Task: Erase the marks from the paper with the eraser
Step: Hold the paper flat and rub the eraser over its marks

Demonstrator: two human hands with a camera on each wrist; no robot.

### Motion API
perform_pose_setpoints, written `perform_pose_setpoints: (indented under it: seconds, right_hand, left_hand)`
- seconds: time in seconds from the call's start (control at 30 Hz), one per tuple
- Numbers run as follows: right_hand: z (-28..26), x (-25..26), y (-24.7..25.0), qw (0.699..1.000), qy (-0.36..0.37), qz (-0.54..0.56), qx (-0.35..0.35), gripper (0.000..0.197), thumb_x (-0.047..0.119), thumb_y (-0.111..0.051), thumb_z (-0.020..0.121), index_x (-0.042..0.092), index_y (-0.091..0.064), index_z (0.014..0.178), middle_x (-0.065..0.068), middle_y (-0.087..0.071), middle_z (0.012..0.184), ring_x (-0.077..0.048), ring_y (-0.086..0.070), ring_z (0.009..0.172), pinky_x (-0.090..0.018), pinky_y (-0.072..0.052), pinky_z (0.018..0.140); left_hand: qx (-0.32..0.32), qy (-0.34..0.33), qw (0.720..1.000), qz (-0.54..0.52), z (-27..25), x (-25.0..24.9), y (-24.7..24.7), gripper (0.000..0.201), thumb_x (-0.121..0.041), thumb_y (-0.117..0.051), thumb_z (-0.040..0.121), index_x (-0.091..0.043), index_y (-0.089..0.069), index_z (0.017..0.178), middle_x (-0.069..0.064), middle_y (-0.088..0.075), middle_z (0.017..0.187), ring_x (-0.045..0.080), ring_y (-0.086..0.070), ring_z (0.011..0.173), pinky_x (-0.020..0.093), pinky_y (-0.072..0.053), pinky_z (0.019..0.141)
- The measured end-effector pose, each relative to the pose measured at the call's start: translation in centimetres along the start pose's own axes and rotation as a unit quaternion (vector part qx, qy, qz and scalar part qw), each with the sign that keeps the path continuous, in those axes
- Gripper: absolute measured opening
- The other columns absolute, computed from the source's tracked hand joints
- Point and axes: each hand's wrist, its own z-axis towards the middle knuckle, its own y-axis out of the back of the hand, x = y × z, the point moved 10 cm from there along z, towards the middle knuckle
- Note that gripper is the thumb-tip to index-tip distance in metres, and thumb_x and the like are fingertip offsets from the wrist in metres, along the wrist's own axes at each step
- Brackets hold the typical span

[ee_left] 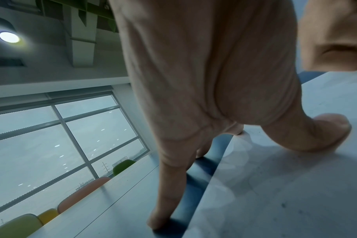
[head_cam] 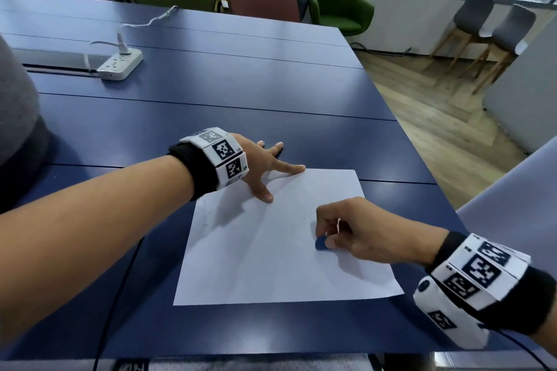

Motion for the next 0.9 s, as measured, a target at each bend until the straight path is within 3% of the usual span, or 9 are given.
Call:
perform_pose_setpoints:
  seconds: [0.1,0.2,0.27,0.43,0.57,0.63,0.77,0.9]
  right_hand:
    - [0.4,1.2,-0.4,0.998,0.024,-0.036,0.042,0.014,0.012,-0.065,0.085,0.026,-0.064,0.086,0.008,-0.061,0.08,-0.005,-0.051,0.063,-0.018,-0.046,0.06]
    - [2.9,1.2,1.5,0.999,0.018,-0.035,-0.037,0.009,0.014,-0.065,0.085,0.022,-0.064,0.089,0.005,-0.062,0.079,-0.001,-0.053,0.057,-0.018,-0.042,0.059]
    - [3.4,1.5,1.2,0.999,0.02,-0.023,-0.043,0.009,0.014,-0.066,0.084,0.022,-0.064,0.09,0.002,-0.064,0.08,-0.002,-0.053,0.058,-0.02,-0.045,0.059]
    - [2.0,4.0,-1.7,0.992,0.085,-0.043,0.077,0.015,0.011,-0.065,0.083,0.023,-0.068,0.091,0.003,-0.067,0.085,-0.011,-0.059,0.073,-0.025,-0.051,0.071]
    - [4.0,2.8,0.9,0.997,0.054,-0.045,-0.035,0.011,0.015,-0.067,0.083,0.024,-0.068,0.09,0.003,-0.066,0.079,-0.011,-0.058,0.069,-0.027,-0.051,0.07]
    - [3.2,2.9,0.3,0.998,0.056,-0.033,-0.026,0.01,0.015,-0.068,0.083,0.022,-0.068,0.09,0.002,-0.065,0.079,-0.011,-0.057,0.069,-0.026,-0.051,0.068]
    - [1.8,4.0,-1.7,0.995,0.069,-0.045,0.06,0.014,0.013,-0.066,0.082,0.022,-0.07,0.091,0.003,-0.067,0.084,-0.01,-0.058,0.072,-0.026,-0.052,0.072]
    - [3.3,3.8,0.4,0.997,0.041,-0.062,-0.033,0.014,0.007,-0.063,0.082,0.019,-0.067,0.089,0.002,-0.067,0.082,-0.009,-0.057,0.069,-0.021,-0.047,0.065]
  left_hand:
    - [0.003,-0.001,1.0,-0.004,0.0,0.0,-0.1,0.093,-0.062,-0.063,0.082,-0.066,0.01,0.139,-0.005,0.02,0.161,0.033,0.005,0.149,0.06,-0.018,0.114]
    - [0.003,-0.001,1.0,-0.004,0.0,0.0,0.0,0.093,-0.061,-0.063,0.082,-0.065,0.01,0.139,-0.004,0.02,0.161,0.033,0.005,0.149,0.06,-0.017,0.114]
    - [0.004,0.0,1.0,-0.005,0.0,-0.2,0.0,0.093,-0.061,-0.063,0.082,-0.065,0.01,0.14,-0.003,0.021,0.161,0.034,0.005,0.149,0.06,-0.017,0.114]
    - [0.005,-0.001,1.0,-0.007,0.0,0.0,-0.1,0.093,-0.062,-0.062,0.082,-0.065,0.011,0.14,-0.003,0.022,0.161,0.032,0.007,0.149,0.06,-0.014,0.115]
    - [0.007,-0.001,1.0,-0.011,0.2,0.1,-0.2,0.094,-0.063,-0.063,0.081,-0.066,0.01,0.139,-0.004,0.022,0.16,0.032,0.007,0.149,0.059,-0.013,0.115]
    - [0.006,0.0,1.0,-0.01,0.2,0.2,-0.1,0.094,-0.063,-0.063,0.081,-0.066,0.01,0.14,-0.004,0.022,0.16,0.032,0.006,0.149,0.058,-0.013,0.115]
    - [0.005,-0.003,1.0,-0.008,0.2,0.0,-0.1,0.094,-0.062,-0.063,0.082,-0.065,0.01,0.14,-0.003,0.021,0.161,0.034,0.006,0.149,0.059,-0.014,0.115]
    - [0.007,-0.001,1.0,-0.01,0.1,0.0,-0.1,0.094,-0.062,-0.064,0.081,-0.065,0.01,0.139,-0.003,0.022,0.161,0.033,0.006,0.149,0.06,-0.014,0.115]
